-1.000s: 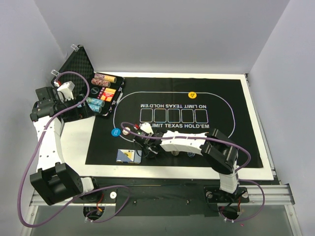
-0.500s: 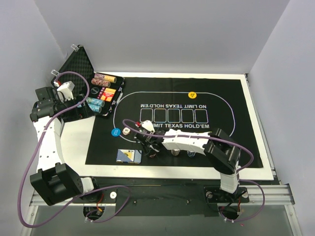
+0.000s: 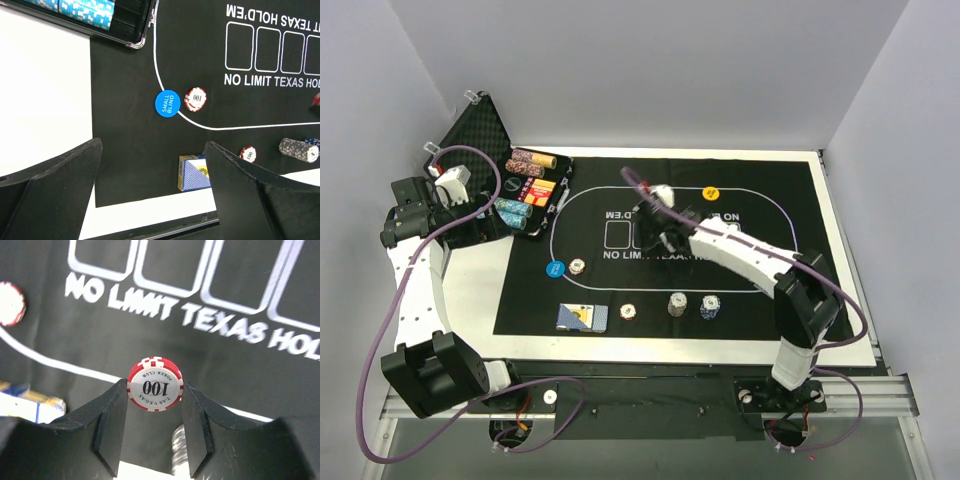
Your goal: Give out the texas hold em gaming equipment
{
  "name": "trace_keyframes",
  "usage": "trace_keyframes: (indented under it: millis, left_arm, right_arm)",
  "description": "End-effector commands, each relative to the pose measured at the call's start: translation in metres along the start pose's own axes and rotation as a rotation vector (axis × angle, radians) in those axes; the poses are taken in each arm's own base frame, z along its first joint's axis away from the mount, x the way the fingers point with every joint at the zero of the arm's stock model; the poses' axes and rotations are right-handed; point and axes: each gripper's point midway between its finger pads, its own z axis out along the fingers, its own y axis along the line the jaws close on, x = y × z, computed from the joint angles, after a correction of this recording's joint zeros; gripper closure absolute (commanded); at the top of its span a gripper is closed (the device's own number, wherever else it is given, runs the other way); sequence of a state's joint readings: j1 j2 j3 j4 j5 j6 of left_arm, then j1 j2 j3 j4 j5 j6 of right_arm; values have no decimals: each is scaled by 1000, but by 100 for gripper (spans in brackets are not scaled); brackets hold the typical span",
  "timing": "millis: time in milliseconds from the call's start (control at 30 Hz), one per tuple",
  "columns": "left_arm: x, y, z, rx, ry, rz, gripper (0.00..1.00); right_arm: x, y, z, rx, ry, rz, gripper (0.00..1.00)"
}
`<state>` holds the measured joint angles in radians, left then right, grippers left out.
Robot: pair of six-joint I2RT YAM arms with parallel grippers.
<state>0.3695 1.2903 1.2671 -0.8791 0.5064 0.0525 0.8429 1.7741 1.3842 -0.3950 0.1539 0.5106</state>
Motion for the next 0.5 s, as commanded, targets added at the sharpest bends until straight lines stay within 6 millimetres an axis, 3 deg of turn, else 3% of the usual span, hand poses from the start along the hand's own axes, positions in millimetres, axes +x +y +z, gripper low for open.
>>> trace_keyframes:
  millis: [0, 100, 133, 200, 300, 333, 367, 467]
  left_arm:
    - [-10, -1, -4, 11, -36, 21, 5]
    - [-10, 0, -3, 11, -35, 26, 5]
    - [-9, 1, -1, 10, -30, 24, 5]
    - [-10, 2, 1, 13, -25, 24, 5]
    - [-9, 4, 4, 12, -19, 22, 5]
    - [-9, 6, 7, 13, -15, 21, 5]
    - [-8, 6, 7, 14, -14, 25, 5]
    - [-8, 8, 13, 26, 5, 20, 5]
  right_arm:
    - [-43, -67, -9, 88, -29, 119, 78]
    - [-72, -123, -2, 156, -55, 234, 78]
    - [-73, -134, 5, 171, -43, 255, 78]
    - [-84, -177, 13, 226, -45, 342, 78]
    - [-101, -215, 25, 271, -58, 398, 78]
    - [-97, -231, 34, 294, -37, 422, 78]
    - [-108, -238, 37, 294, -51, 433, 78]
    - [-110, -268, 62, 321, -17, 485, 78]
